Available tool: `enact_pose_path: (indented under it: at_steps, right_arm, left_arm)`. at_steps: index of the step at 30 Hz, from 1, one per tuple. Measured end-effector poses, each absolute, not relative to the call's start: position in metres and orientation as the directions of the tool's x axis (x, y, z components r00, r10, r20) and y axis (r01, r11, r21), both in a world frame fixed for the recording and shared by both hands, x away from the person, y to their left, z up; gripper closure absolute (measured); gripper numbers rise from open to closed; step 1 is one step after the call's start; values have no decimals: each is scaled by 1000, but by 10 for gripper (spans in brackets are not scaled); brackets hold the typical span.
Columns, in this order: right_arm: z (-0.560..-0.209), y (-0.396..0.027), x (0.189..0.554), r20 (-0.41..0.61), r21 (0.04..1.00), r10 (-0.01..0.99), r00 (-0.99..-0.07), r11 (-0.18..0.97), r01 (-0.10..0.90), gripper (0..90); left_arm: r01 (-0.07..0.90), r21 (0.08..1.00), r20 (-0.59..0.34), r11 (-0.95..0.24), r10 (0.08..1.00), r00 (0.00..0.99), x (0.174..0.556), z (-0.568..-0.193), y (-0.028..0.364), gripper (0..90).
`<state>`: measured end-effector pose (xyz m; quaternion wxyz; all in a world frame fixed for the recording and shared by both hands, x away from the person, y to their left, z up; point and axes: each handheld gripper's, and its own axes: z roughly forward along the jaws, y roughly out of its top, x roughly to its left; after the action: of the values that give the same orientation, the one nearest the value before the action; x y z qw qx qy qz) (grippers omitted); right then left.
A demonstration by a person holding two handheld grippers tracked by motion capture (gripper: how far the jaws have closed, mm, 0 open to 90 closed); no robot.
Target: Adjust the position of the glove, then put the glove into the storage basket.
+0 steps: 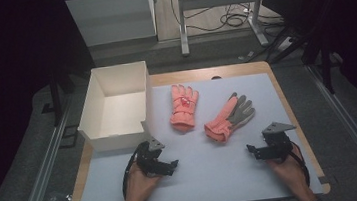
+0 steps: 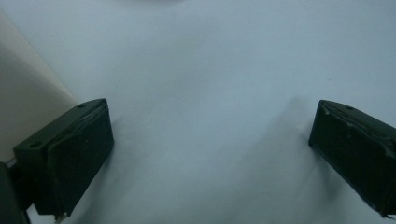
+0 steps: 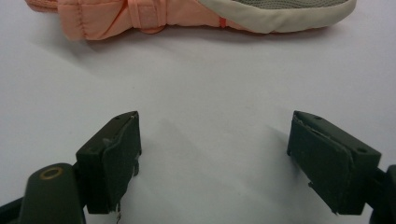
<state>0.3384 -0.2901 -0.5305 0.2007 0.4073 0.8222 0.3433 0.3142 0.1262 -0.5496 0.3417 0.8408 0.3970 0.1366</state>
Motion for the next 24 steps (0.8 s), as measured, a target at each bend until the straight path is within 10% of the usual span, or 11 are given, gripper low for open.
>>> enact_pose_path:
  at_steps: [24]
  right_arm:
    - [-530, -290, 339, -43, 723, 806, -591, 433, 538, 166]
  left_arm:
    - [571, 687, -40, -449, 761, 647, 314, -550, 127, 0]
